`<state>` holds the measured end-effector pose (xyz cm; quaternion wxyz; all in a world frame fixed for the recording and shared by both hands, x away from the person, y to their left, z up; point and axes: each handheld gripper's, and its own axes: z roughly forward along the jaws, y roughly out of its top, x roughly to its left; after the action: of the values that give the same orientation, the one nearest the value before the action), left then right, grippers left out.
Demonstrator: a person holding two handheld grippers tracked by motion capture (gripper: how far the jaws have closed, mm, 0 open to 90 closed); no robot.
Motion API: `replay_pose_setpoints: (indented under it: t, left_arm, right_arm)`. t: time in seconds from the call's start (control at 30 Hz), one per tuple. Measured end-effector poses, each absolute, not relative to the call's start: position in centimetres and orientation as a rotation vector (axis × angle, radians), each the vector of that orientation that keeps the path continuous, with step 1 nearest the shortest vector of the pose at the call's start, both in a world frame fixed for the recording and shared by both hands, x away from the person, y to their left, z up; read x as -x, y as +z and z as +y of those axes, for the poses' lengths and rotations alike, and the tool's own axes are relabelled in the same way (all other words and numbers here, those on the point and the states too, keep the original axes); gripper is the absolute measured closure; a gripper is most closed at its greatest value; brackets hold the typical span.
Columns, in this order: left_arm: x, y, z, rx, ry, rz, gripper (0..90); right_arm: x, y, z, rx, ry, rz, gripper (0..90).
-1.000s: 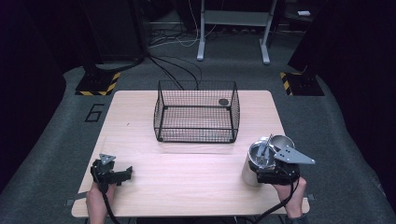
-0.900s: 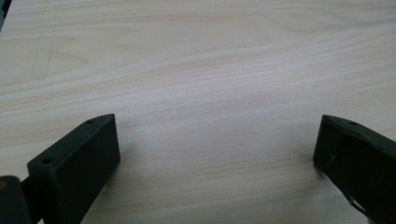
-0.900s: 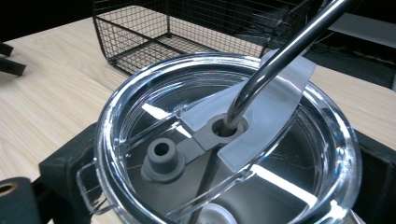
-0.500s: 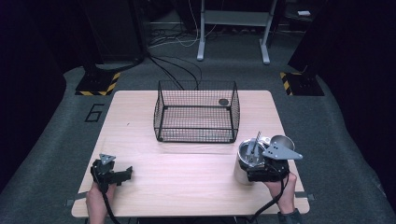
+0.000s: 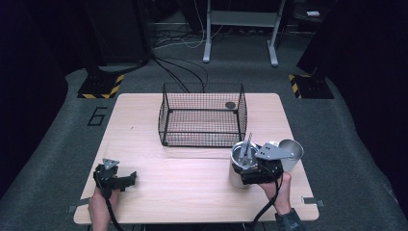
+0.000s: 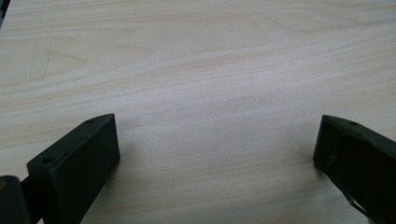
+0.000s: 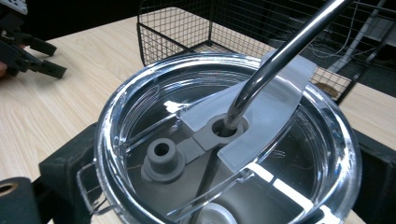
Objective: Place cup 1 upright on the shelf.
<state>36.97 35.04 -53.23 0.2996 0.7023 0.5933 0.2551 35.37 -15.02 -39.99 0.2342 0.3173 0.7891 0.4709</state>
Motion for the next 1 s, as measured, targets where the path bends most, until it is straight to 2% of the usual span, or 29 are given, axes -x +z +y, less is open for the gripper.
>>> replay_pose_setpoints:
  t: [1.0]
  left_arm:
    - [-37.0,-53.2,35.1,-1.868,0.674,1.566,0.4]
  right_arm:
    - [-37.5,-39.4,-10.4,-0.786,1.335,2.247,3.5]
